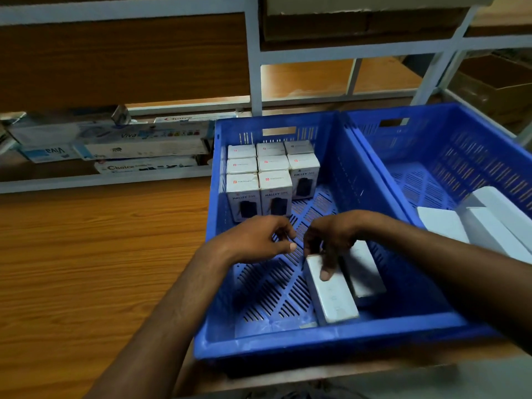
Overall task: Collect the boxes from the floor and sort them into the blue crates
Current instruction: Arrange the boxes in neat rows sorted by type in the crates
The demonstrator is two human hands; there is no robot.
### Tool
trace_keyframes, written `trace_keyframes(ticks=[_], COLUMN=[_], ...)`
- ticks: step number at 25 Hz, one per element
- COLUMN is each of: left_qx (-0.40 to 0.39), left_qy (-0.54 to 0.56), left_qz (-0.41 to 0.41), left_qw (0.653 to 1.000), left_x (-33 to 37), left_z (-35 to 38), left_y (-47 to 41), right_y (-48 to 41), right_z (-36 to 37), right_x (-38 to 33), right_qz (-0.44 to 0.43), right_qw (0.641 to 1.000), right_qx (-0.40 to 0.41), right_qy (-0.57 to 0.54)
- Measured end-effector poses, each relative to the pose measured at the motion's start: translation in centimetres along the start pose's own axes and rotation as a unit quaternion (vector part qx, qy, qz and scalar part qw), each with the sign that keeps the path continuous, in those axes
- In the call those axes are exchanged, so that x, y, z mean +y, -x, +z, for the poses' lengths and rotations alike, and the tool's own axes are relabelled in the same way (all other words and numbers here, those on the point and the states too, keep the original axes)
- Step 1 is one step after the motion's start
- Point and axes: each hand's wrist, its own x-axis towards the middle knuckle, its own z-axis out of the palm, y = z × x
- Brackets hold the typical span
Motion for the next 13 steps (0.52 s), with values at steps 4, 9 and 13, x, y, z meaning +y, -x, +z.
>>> trace_keyframes(ticks=[4, 9, 13], left_qx=[-0.039, -0.061, -0.112], left_qy=[-0.023, -0.063, -0.111], left_qz=[-0.033, -0.051, -0.067], left_qw=[0.998, 0.995, 0.985], left_x=[-0.2, -0.6, -0.7], left_z=[0.3, 0.4, 0.5], left_y=[-0.1, -0.2, -0.3], right_y=[-0.8, -0.4, 0.1], right_z=[-1.1, -0.6, 0.0], right_x=[0.6, 0.3, -1.4], right_qz=[0.002, 0.011, -0.054], right_qw=[0.985, 0.992, 0.994], right_qx=[0.171, 0.114, 0.038], right_qy=[-0.028, -0.046, 0.089])
